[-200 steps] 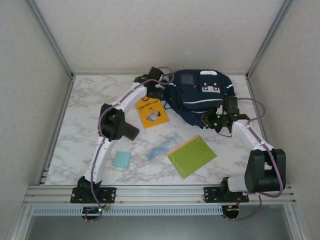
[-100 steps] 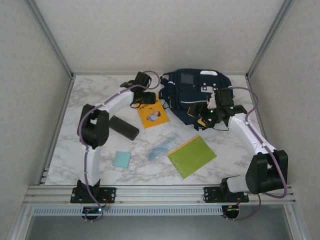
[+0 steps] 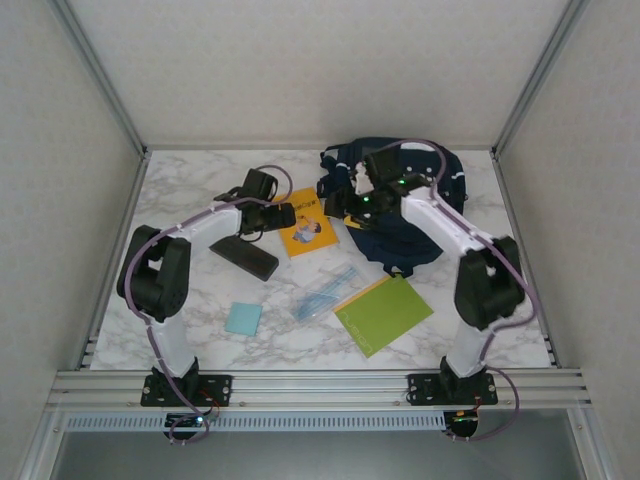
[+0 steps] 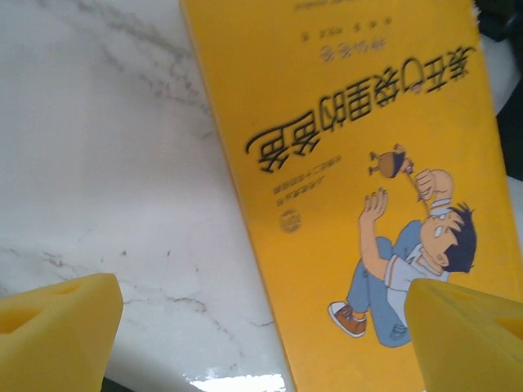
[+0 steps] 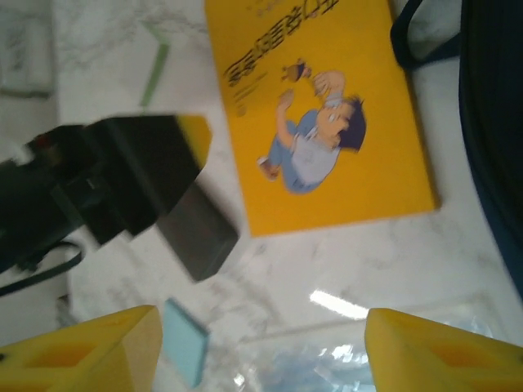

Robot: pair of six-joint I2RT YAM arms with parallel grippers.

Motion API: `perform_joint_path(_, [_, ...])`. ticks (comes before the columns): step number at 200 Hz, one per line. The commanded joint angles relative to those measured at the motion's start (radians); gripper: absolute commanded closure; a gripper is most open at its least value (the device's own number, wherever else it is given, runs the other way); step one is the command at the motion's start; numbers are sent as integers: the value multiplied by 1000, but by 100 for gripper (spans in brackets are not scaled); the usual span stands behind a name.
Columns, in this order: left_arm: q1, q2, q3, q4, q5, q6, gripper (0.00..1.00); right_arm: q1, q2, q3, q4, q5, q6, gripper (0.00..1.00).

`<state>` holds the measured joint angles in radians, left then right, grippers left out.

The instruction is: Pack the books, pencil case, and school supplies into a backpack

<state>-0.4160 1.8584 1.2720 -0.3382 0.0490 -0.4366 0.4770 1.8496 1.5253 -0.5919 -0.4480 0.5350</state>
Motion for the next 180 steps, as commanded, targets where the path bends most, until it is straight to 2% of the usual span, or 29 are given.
perform_joint_path(1, [10, -57, -25, 79, 58, -56, 12, 9, 150, 96, 31, 67, -30, 42])
perform_joint_path(20, [14, -51, -35, 98, 74, -65, 14, 14, 257, 164, 44, 68, -39, 46])
perform_joint_path(44, [20, -24, -34, 106, 82, -67, 21, 27, 348, 239, 27, 157, -68, 48])
perform_joint_path(90, [23, 69, -8, 116, 100, -91, 47, 46, 445, 316, -34, 357, -138, 48])
perform_joint_path(125, [23, 124, 25, 85, 91, -89, 48, 83, 488, 355, -79, 526, -209, 43])
perform_joint_path(141, [23, 133, 27, 77, 86, -86, 48, 90, 514, 379, -101, 523, -224, 41])
perform_joint_path(155, [23, 141, 28, 72, 81, -85, 52, 91, 519, 375, -92, 459, -227, 41])
perform_joint_path(180, [23, 168, 32, 60, 89, -76, 68, 102, 533, 373, -90, 388, -223, 41])
